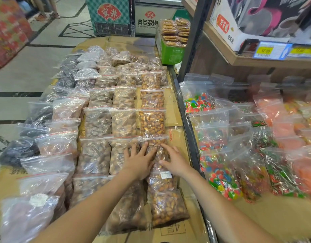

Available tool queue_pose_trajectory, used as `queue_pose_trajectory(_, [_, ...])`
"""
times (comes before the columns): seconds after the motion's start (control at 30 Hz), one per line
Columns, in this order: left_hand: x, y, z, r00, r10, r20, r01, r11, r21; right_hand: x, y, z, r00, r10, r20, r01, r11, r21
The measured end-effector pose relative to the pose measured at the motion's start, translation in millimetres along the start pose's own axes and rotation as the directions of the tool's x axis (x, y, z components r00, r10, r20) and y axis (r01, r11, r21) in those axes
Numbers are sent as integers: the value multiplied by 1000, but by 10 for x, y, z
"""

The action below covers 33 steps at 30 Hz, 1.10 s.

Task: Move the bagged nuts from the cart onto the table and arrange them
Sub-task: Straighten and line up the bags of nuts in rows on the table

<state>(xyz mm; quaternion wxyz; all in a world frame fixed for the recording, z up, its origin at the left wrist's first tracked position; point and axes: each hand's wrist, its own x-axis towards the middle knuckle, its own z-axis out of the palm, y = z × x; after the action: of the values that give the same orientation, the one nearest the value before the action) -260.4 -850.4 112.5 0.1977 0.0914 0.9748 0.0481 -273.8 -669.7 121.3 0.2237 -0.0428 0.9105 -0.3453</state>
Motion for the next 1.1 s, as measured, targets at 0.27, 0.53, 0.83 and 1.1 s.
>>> queue_pose_trajectory(0.27, [-433,10,-11,982,57,-180,-90,980,-179,-391,89,-32,981,33,-192,-29,999,24])
queue_pose_trajectory(0.53, [-1054,330,484,990,22,-141,-103,792,-602,-938,491,206,955,289,70,-297,927,228])
queue_pose_trajectory(0.83, [-1039,522,542,980,-134,-144,-18,670,-743,-899,377,446,943,328,45,-267,672,691])
queue_pose_trajectory(1.1, [-989,385,521,981,-88,-175,-103,530,-842,-1006,403,569,926,355,127,-275,404,872])
